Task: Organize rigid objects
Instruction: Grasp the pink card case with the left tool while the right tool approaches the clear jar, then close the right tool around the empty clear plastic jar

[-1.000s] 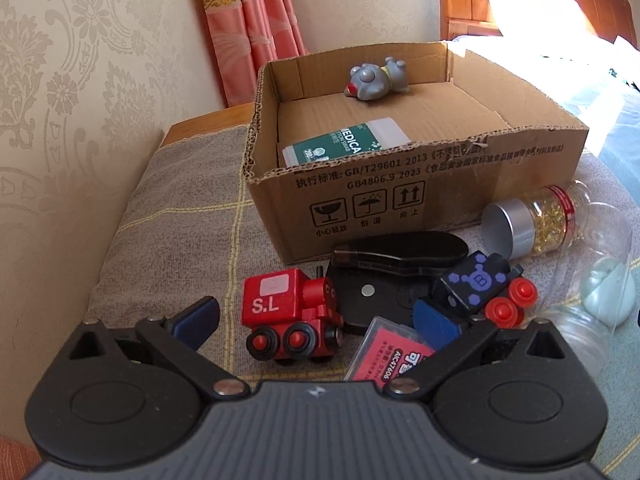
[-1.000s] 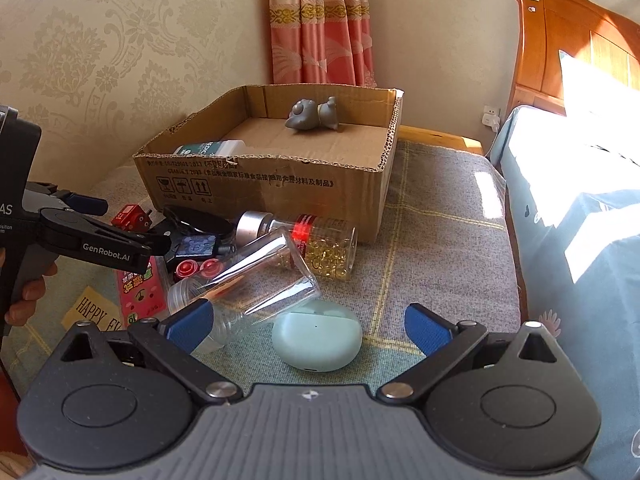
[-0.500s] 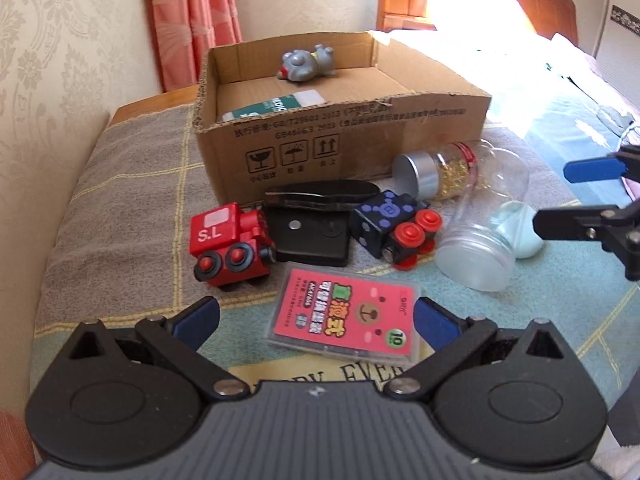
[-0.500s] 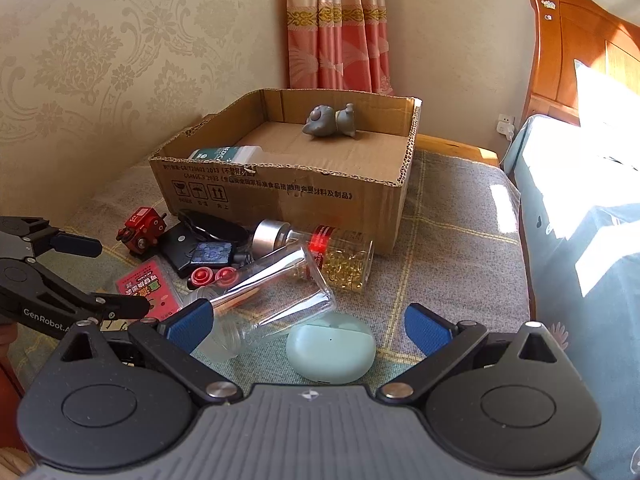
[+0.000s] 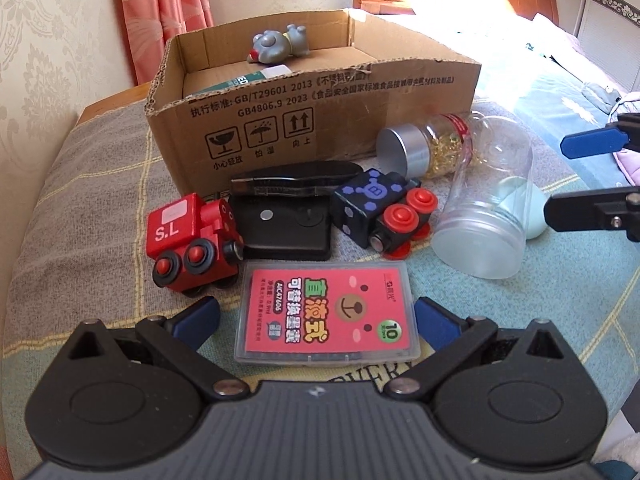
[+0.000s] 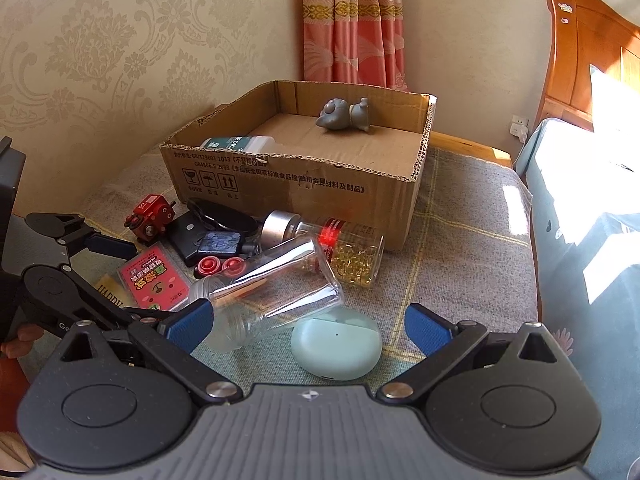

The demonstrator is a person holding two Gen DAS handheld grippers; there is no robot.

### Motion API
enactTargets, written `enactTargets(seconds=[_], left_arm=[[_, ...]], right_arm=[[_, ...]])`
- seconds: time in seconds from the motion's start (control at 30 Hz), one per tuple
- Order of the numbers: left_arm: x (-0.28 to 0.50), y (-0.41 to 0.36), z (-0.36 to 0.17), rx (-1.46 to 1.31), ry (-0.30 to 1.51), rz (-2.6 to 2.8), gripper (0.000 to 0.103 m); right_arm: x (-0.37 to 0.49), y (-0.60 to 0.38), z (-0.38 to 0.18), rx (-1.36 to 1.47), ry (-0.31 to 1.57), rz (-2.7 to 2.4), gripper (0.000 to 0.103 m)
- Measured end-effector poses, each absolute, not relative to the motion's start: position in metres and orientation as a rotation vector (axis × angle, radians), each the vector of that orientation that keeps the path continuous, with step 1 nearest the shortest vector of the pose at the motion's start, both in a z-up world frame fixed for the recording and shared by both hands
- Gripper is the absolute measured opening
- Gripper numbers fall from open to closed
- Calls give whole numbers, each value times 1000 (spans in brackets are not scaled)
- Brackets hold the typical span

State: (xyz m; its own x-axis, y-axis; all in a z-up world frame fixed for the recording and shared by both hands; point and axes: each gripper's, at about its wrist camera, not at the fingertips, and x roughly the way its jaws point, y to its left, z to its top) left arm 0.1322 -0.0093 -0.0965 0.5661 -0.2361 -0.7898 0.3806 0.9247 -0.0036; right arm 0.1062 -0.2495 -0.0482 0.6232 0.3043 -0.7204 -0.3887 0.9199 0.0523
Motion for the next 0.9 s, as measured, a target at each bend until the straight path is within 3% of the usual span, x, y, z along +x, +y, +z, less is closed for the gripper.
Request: enactTargets(seconds=[0.13,0.9], left_arm=[[129,-11,-93,178,878,-384,90],[111,33,-96,124,915,-259,95]], right_arm=[[110,-247,-49,-125,807,410,103],[124,-187,-64,-391,826,479,103]])
